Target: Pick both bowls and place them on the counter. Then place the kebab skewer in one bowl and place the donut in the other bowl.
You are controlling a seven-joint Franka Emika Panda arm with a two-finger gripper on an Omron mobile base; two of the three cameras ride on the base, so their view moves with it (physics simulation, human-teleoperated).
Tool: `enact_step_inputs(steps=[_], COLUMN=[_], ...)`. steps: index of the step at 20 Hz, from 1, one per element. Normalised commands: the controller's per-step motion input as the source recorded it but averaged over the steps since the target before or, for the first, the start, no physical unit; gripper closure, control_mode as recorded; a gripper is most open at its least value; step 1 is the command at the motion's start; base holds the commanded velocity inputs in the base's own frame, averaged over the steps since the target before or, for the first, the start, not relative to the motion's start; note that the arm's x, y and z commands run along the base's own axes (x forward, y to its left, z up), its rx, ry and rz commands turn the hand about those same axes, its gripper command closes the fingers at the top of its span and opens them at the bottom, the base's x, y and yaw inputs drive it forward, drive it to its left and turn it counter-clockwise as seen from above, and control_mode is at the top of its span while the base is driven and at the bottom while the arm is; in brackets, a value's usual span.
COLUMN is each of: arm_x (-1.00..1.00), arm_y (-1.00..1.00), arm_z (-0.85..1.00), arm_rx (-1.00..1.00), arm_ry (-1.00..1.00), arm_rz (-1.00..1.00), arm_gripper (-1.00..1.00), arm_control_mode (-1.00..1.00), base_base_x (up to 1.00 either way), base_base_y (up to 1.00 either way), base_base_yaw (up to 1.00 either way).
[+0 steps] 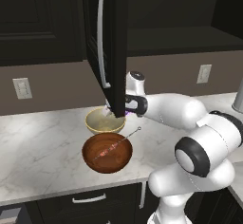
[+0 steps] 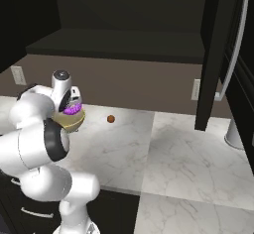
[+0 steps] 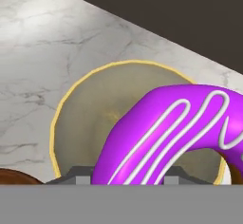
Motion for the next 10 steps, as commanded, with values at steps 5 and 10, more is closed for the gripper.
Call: enact_step_inputs(steps=[5,10], arm_x=[0.37,0.36], arm_y=[0.37,0.17], arm_z=[-0.21,-0.25], arm_rx=[-0.02,-0.06], arm_ry=[0.06,0.07], arm_rz=[0.06,0.06], arm_gripper=[1.0,1.0], arm_control_mode=[-1.0,-1.0], base_base_x=[0.0,0.0], base_base_y=[0.0,0.0], base_base_yaw=[0.0,0.0])
